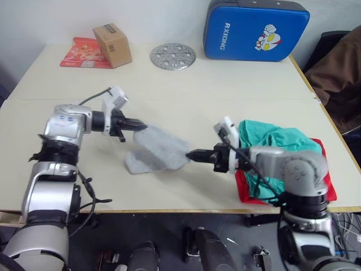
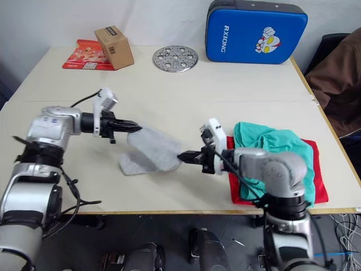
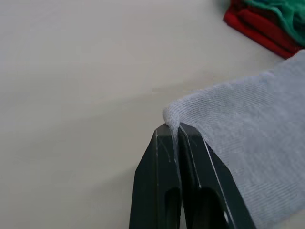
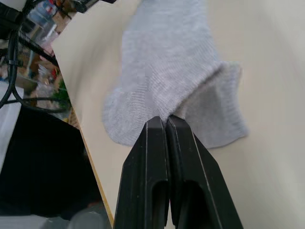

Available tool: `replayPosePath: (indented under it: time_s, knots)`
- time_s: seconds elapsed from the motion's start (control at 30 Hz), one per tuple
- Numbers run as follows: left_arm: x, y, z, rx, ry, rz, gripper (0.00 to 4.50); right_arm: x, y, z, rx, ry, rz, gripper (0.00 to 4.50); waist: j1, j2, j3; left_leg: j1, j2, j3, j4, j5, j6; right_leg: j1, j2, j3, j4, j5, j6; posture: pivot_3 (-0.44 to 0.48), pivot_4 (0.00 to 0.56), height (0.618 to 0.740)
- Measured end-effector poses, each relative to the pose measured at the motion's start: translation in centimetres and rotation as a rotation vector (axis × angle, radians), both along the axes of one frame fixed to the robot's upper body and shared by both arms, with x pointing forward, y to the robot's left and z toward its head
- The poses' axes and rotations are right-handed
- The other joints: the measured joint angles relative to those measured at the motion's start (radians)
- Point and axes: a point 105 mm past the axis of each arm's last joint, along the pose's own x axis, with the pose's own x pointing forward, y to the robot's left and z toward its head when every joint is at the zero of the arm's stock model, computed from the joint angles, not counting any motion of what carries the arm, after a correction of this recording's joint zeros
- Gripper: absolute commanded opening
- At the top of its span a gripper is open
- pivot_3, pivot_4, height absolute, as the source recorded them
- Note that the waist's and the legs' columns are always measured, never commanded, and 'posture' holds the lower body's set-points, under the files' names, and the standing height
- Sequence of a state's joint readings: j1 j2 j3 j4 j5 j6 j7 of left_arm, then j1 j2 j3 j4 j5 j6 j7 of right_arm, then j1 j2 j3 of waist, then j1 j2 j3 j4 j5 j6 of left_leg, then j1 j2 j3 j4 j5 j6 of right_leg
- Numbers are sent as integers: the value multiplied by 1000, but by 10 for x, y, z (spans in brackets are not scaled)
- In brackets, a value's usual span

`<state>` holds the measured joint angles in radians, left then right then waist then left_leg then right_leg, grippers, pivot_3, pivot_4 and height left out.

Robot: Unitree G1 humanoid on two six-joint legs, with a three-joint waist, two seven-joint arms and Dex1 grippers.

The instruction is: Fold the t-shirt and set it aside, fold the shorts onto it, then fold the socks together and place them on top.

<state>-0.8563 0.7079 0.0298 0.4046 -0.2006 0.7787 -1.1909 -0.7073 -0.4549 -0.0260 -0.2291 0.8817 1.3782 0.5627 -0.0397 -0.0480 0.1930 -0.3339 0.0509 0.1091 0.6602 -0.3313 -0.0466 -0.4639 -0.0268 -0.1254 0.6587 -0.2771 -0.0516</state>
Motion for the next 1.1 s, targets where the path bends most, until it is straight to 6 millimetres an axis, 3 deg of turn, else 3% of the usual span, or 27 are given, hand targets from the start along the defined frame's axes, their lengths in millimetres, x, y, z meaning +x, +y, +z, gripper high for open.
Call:
replayPosePath:
  time_s: [0.1,0.23,0.43,0.67,0.9,1.1]
  knots:
    - [-25,5,-11,-27,69,61,0,14,-1,4,-60,-16,34,56,3,0,0,0,0,-1,0,0,0,0,1,1,0,-1,1,0,150,740]
    - [-48,13,-23,-29,80,202,0,31,12,-13,-119,8,104,56,7,1,0,0,-1,0,0,0,0,0,1,3,0,-1,1,0,150,740]
    - [-68,18,-32,-57,59,348,0,41,34,-19,-128,-16,193,56,14,0,0,-1,-1,-1,0,0,1,0,0,3,-1,0,1,0,150,740]
    - [-71,9,-51,-88,80,419,0,49,32,-27,-153,-44,210,56,15,0,0,-1,-2,-2,0,-1,2,1,0,3,-2,0,2,0,150,740]
    - [-64,10,-51,-78,40,445,0,57,32,-35,-166,-47,186,56,10,0,0,-1,-1,-2,-1,-1,2,0,1,3,-2,0,2,0,150,740]
    - [-64,10,-52,-95,55,437,0,62,35,-20,-122,-92,172,56,11,0,0,-1,-1,-2,-1,-1,2,0,0,3,-3,0,2,0,150,740]
